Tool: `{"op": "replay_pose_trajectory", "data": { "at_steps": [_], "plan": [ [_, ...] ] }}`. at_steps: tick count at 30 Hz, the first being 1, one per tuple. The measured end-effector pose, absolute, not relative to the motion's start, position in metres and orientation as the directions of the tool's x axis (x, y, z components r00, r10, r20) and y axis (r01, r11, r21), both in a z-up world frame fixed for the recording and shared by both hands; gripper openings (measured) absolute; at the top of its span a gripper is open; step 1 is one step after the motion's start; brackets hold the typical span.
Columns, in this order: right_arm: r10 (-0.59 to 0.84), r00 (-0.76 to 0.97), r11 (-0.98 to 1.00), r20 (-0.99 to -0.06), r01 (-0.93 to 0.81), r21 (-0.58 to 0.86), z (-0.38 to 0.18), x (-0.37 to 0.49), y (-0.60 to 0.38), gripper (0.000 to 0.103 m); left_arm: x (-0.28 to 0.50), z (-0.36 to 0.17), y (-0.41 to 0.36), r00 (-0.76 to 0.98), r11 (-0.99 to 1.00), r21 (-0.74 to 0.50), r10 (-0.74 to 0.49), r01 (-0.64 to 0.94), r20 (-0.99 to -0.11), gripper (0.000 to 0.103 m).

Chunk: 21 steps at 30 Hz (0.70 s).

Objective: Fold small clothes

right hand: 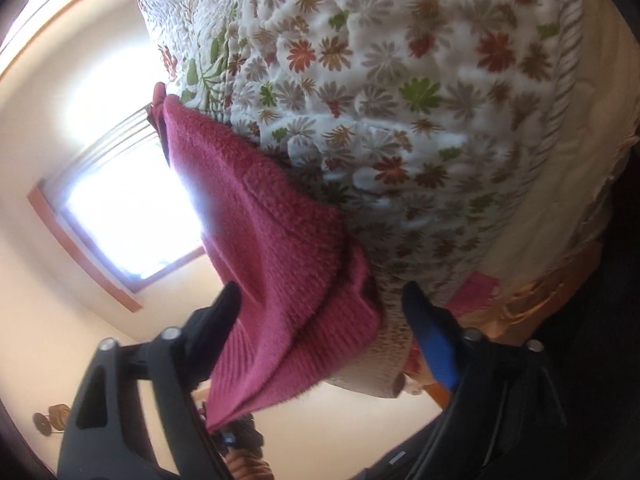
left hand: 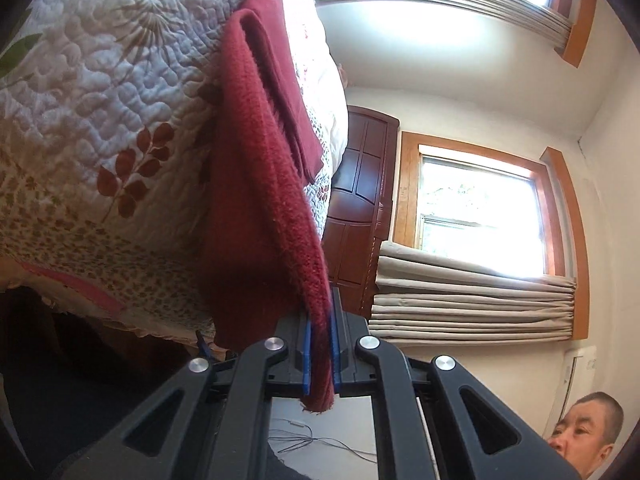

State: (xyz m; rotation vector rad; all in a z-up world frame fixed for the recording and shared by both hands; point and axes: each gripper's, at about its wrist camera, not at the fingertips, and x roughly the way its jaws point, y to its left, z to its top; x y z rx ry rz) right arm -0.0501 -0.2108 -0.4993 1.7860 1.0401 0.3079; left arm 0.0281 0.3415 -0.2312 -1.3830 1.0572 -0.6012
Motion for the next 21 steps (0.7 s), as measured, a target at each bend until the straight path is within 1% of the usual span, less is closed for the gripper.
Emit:
{"op": "replay_pose_trajectory", "data": {
  "at_steps": [1,2,3,4,5,7,10,13,17,21],
  "plan": [
    [0.756,0.613,-0.150,-0.227,0.501,0.852,-0.499,-0.048,-0.209,0.057,0.028,-0.232,0.343,0.446,0.150,-0.961,-0.862,-0.232,-0.242,0.007],
    [0.746,0.627,-0.160,-0.226,0.499,0.852,-0.498,-0.047,-0.210,0.040,0.028,-0.233,0.344,0.446,0.148,-0.961,-0.862,-0.232,-0.240,0.007],
    [0.733,0.635,-0.148,-0.244,0.499,0.854,-0.495,-0.044,-0.212,0.024,0.027,-0.233,0.347,0.449,0.144,-0.962,-0.861,-0.233,-0.238,0.007],
    [0.722,0.641,-0.130,-0.261,0.496,0.858,-0.489,-0.041,-0.216,0.017,0.026,-0.235,0.349,0.453,0.141,-0.962,-0.860,-0.235,-0.237,0.007],
    [0.712,0.647,-0.111,-0.274,0.489,0.865,-0.482,-0.041,-0.220,0.006,0.025,-0.237,0.352,0.459,0.137,-0.961,-0.856,-0.239,-0.237,0.007],
    [0.696,0.652,-0.062,-0.302,0.474,0.879,-0.462,-0.040,-0.232,0.006,0.019,-0.243,0.360,0.476,0.122,-0.959,-0.847,-0.255,-0.234,0.007],
    [0.677,0.647,0.049,-0.350,0.436,0.899,-0.416,-0.038,-0.236,0.005,0.004,-0.259,0.372,0.503,0.091,-0.954,-0.833,-0.285,-0.230,0.007],
    [0.667,0.648,0.140,-0.369,0.377,0.916,-0.365,-0.035,-0.233,0.005,-0.014,-0.279,0.383,0.534,0.046,-0.946,-0.816,-0.320,-0.221,0.007],
    [0.656,0.658,0.201,-0.369,0.320,0.926,-0.311,-0.019,-0.232,0.005,-0.026,-0.292,0.389,0.576,-0.032,-0.945,-0.799,-0.325,-0.171,0.007],
    [0.660,0.664,0.233,-0.350,0.262,0.936,-0.268,0.003,-0.225,0.005,-0.020,-0.292,0.389,0.612,-0.108,-0.952,-0.785,-0.285,-0.094,0.007]
  ]
}}
